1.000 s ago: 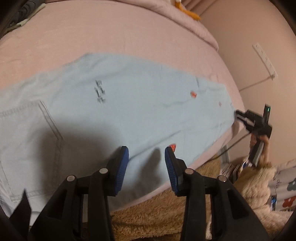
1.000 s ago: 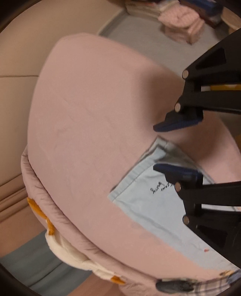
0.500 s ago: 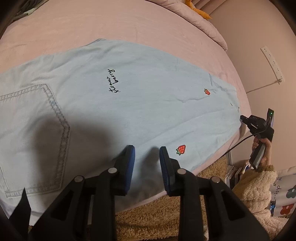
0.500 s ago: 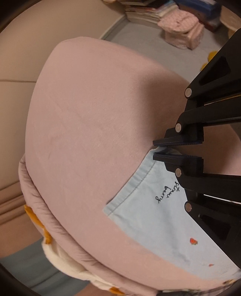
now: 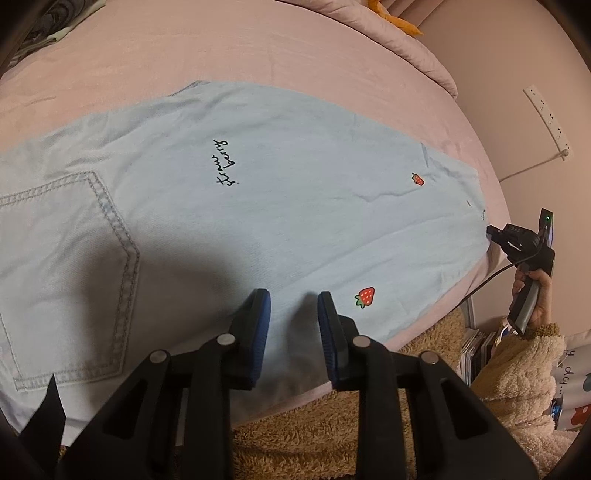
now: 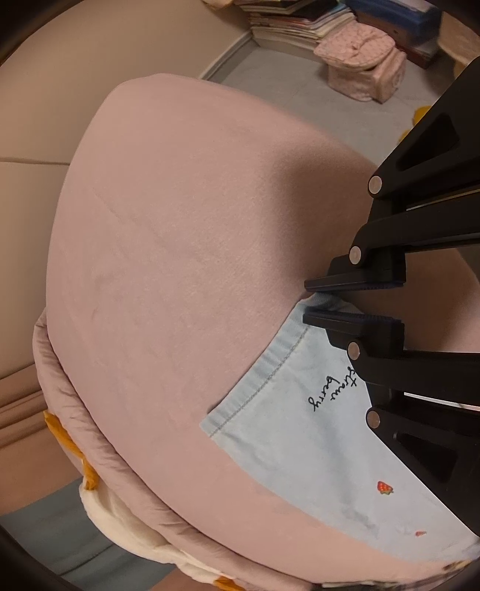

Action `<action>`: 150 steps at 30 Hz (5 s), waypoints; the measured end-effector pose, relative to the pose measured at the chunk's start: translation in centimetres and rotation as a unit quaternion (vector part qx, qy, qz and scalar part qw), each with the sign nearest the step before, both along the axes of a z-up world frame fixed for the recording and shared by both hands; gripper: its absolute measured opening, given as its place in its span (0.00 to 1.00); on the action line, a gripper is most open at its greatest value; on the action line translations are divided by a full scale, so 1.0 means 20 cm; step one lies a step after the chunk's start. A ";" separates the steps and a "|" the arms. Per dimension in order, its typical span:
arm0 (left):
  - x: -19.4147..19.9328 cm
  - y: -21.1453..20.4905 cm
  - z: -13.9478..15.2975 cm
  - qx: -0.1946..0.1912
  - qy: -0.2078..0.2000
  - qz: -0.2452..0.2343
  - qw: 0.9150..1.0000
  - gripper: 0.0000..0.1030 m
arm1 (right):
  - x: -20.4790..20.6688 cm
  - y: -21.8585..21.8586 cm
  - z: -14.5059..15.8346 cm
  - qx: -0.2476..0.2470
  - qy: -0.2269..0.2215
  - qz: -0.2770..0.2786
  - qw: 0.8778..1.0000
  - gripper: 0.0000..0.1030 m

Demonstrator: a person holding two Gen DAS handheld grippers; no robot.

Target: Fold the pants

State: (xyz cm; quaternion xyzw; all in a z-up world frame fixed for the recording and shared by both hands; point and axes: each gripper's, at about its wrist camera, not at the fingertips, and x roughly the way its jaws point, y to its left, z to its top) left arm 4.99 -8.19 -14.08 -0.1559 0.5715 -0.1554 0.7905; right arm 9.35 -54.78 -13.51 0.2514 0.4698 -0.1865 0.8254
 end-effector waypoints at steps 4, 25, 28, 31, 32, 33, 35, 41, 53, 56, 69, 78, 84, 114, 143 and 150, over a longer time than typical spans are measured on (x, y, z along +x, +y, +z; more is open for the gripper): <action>0.00 0.00 0.00 -0.001 0.002 0.001 1.000 0.25 | 0.00 0.00 0.00 0.001 -0.001 -0.001 1.000 0.04; 0.02 -0.02 0.06 0.028 0.000 -0.016 0.999 0.30 | 0.00 0.00 -0.01 0.002 -0.009 -0.015 1.000 0.05; 0.02 -0.02 0.14 0.059 -0.041 -0.010 0.997 0.51 | -0.01 0.00 -0.02 0.004 -0.012 -0.016 1.000 0.05; 0.03 -0.02 0.17 0.060 -0.063 -0.016 0.996 0.70 | -0.02 -0.01 -0.02 0.009 -0.019 -0.016 1.000 0.05; 0.04 -0.03 0.15 0.060 -0.050 -0.019 0.997 0.70 | -0.02 -0.01 -0.03 0.010 -0.021 -0.016 1.000 0.05; 0.05 -0.03 0.11 0.059 -0.038 -0.021 0.997 0.70 | -0.03 -0.02 -0.03 0.012 -0.023 -0.017 1.000 0.05; 0.07 -0.03 0.04 0.061 -0.023 -0.023 0.998 0.69 | -0.03 -0.01 -0.03 0.012 -0.025 -0.020 0.999 0.05; 0.06 -0.06 0.01 0.084 -0.037 -0.028 0.995 0.71 | -0.03 -0.01 -0.01 0.007 -0.028 -0.011 1.000 0.12; 0.11 -0.02 0.01 -0.001 -0.022 -0.008 1.000 0.91 | -0.12 -0.08 0.03 0.077 -0.068 -0.018 0.995 0.77; 0.10 -0.04 0.01 -0.001 -0.025 -0.013 1.000 0.93 | -0.05 -0.05 -0.05 0.098 -0.063 -0.014 0.993 0.77; 0.06 0.10 0.15 -0.025 -0.063 0.011 0.998 0.58 | 0.03 0.26 0.47 0.011 -0.171 0.085 0.982 0.18; 0.09 0.21 0.22 -0.078 -0.077 0.040 0.993 0.60 | -0.12 1.18 0.82 -0.035 -0.245 0.351 0.903 0.18; 0.10 0.21 0.20 -0.084 -0.071 0.031 0.993 0.61 | -0.02 1.74 0.41 0.033 -0.145 0.458 0.877 0.18; 0.19 -0.12 0.17 -0.033 -0.052 -0.065 0.996 0.08 | -0.23 1.13 0.26 0.044 -0.066 0.230 0.970 0.54; 0.13 -0.13 -0.01 -0.060 0.012 -0.050 0.997 0.16 | -0.25 1.12 0.16 0.068 -0.039 0.231 0.970 0.54; 0.06 -0.09 0.11 -0.058 -0.022 -0.054 0.997 0.12 | -0.25 1.15 0.21 0.045 -0.042 0.238 0.969 0.54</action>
